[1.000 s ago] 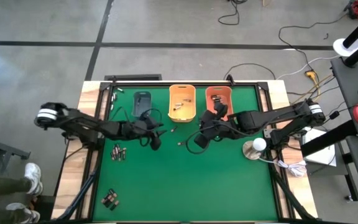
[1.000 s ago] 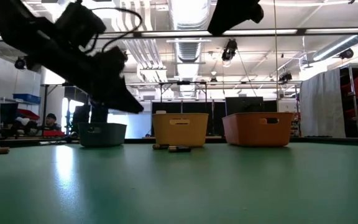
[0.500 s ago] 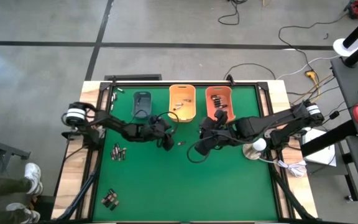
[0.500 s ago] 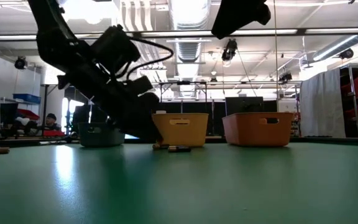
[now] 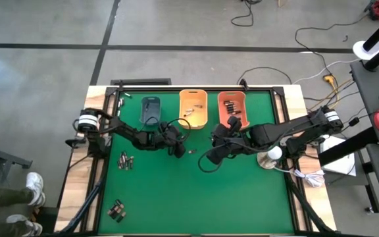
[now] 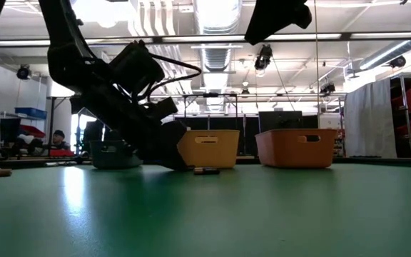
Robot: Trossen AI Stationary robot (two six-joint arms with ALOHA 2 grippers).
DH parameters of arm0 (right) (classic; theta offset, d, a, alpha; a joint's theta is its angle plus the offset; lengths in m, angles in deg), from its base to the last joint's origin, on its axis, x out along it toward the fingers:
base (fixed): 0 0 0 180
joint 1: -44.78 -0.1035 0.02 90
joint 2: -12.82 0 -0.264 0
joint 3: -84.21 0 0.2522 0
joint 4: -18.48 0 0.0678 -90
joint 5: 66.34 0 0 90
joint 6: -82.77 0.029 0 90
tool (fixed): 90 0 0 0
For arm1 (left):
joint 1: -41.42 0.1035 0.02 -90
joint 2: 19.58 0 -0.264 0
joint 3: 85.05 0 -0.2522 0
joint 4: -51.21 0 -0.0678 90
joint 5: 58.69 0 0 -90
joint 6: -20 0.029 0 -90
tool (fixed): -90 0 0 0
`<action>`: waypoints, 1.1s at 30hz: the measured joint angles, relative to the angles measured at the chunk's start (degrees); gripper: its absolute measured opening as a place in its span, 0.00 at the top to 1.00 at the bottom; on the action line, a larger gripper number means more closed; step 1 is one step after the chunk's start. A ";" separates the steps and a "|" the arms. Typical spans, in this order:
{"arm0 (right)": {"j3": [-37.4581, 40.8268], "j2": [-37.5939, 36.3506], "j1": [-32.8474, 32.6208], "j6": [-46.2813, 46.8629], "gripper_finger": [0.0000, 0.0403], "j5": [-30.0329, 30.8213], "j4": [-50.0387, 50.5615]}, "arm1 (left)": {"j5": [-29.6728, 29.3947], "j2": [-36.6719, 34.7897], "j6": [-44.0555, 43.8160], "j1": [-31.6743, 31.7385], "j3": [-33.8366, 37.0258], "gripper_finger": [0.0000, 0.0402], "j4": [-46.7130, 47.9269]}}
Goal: Sort batteries
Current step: Put the gold battery into the blue bin
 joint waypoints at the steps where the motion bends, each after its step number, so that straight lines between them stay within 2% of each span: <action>1: 0.01 0.00 0.00 -0.01 0.83 0.00 0.00 | 0.50 0.00 0.04 0.02 -0.01 0.76 0.04; 6: 0.02 0.00 0.02 -0.91 0.84 0.01 0.06 | 2.82 -0.16 1.31 0.11 -0.12 0.93 0.82; 8: 0.02 -0.17 0.02 -2.14 0.84 0.00 1.15 | 5.03 -0.90 1.62 0.17 -0.56 0.97 2.87; 12: -1.68 -0.50 0.02 -2.16 0.82 0.00 8.96 | 8.66 -4.76 2.47 0.04 -2.69 0.95 12.70; 16: -4.66 -0.59 0.02 -0.48 0.80 0.02 16.40 | 13.59 -11.69 10.34 -0.17 -5.32 0.96 27.95; 25: -6.14 -0.66 0.02 -0.32 0.78 0.11 17.92 | 17.48 -31.04 24.61 1.09 -15.85 0.96 53.19; 29: -6.14 -0.66 0.02 0.49 0.80 0.15 17.07 | 15.90 -35.14 24.42 6.26 -22.97 0.96 66.72; 33: -6.14 -0.63 0.02 0.72 0.83 0.17 15.30 | 12.54 -34.93 18.14 16.20 -29.49 0.96 79.60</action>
